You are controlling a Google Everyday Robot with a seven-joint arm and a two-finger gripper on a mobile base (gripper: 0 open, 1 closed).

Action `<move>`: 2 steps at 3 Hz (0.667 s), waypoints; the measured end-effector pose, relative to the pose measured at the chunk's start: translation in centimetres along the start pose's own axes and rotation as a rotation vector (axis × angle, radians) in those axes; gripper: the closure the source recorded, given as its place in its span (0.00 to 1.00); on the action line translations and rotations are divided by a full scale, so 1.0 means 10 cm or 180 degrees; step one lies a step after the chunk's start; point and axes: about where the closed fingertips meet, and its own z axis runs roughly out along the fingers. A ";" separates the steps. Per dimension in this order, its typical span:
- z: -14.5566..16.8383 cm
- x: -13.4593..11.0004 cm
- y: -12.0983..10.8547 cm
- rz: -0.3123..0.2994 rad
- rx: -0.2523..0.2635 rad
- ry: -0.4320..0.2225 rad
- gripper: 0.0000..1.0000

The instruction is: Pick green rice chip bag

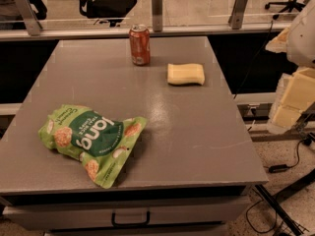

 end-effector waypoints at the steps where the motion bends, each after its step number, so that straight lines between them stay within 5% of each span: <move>1: 0.08 -0.38 0.08 -0.0131 -0.0068 -0.0055 0.00; 2: 0.20 -0.73 0.19 -0.0251 -0.0195 -0.0131 0.00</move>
Offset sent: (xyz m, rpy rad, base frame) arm 0.0026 0.1167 -0.0210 0.0477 0.0906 0.1521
